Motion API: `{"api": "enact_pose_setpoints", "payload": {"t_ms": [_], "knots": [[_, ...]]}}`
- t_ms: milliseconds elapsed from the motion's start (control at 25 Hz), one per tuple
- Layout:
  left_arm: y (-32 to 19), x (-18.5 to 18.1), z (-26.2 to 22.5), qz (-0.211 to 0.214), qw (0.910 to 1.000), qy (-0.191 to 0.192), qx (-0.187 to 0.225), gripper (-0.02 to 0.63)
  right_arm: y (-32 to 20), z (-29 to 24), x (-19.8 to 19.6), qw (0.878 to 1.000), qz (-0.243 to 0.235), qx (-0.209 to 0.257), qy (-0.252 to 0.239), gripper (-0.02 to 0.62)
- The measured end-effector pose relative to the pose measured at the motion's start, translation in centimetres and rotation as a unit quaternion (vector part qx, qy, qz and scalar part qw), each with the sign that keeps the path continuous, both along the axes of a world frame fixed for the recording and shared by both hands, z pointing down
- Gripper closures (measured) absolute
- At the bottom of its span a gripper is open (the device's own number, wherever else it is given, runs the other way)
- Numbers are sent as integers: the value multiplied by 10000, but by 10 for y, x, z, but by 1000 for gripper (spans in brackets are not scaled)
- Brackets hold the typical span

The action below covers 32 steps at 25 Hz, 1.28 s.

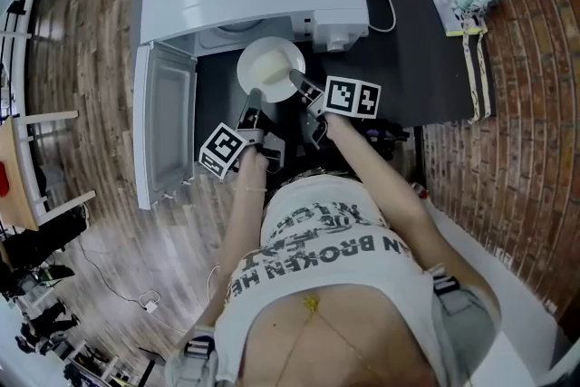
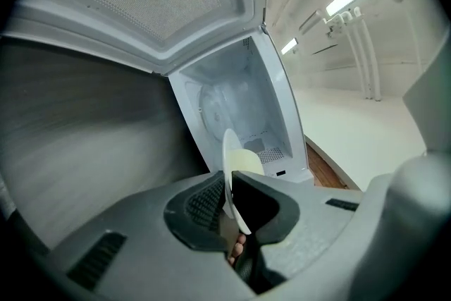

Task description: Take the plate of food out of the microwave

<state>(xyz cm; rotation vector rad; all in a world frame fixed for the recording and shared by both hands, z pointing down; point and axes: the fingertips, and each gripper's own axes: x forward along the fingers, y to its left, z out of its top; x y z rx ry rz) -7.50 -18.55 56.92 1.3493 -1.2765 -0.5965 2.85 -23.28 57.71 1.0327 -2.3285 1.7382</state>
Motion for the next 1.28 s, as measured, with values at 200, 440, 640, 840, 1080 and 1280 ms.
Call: {"api": "enact_pose_setpoints", "payload": {"t_ms": [200,440,640,840,1080,1280], "knots": [[15,-5,-2,47,10000,-51,28,574,16,-2,-5,10000,-1,41,25,538],[42,-27,-10,200,9996,-170,44,574,47,-7,-26,9999,130,11,-63,538],[66,-43,-11,332,9993,-144,28,574,72,-8,-41,9997,245,6,-38,538],[88,-53,-13,548,9984,-115,55,574,99,-11,-49,9990,437,45,12,537],[108,-52,-9,884,9960,-107,111,574,127,-8,-47,9968,792,52,-1,537],[125,-51,-5,1034,9945,-91,114,574,147,-3,-45,9959,906,62,-15,538]]}}
